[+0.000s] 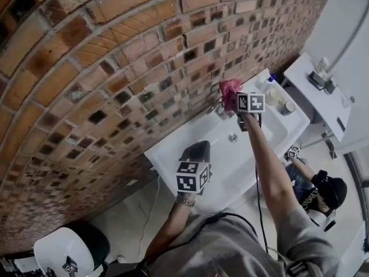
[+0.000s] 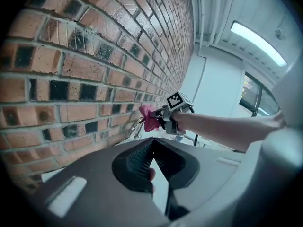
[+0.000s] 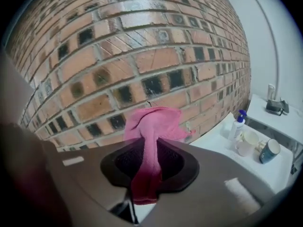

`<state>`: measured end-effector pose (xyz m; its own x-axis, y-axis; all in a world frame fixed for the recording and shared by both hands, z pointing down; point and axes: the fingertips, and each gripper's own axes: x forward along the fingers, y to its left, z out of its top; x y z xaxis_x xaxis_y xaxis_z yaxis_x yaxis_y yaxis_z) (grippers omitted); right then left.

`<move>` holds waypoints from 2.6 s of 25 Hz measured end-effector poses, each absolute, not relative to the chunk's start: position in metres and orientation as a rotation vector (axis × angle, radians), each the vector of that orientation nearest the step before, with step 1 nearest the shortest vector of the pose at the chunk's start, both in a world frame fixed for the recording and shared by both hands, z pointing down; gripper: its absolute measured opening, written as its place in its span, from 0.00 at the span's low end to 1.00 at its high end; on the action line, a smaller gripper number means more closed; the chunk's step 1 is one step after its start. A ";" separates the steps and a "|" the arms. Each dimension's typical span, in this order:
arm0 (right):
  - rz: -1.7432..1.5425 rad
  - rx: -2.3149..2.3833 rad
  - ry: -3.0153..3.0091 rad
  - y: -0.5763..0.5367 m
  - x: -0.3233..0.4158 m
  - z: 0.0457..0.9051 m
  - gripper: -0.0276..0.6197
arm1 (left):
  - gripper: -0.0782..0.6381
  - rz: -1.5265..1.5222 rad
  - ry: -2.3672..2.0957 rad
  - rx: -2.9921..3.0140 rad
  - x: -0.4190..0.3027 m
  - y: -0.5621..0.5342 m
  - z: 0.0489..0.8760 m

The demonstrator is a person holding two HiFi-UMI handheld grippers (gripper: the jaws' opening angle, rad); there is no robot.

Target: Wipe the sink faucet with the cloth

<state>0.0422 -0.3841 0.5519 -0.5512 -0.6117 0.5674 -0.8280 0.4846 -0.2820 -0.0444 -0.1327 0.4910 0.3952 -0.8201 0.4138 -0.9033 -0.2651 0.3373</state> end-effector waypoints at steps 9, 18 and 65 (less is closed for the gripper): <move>0.592 1.257 -2.351 -0.352 0.019 0.553 0.15 | 0.13 0.223 -1.458 2.098 -0.071 -0.151 0.511; 0.396 1.049 -2.331 -0.275 -0.034 0.605 0.15 | 0.13 0.226 -1.438 2.095 -0.077 -0.151 0.517; 0.363 1.184 -2.023 -0.380 0.032 0.689 0.16 | 0.14 0.316 -1.417 2.064 -0.090 -0.169 0.542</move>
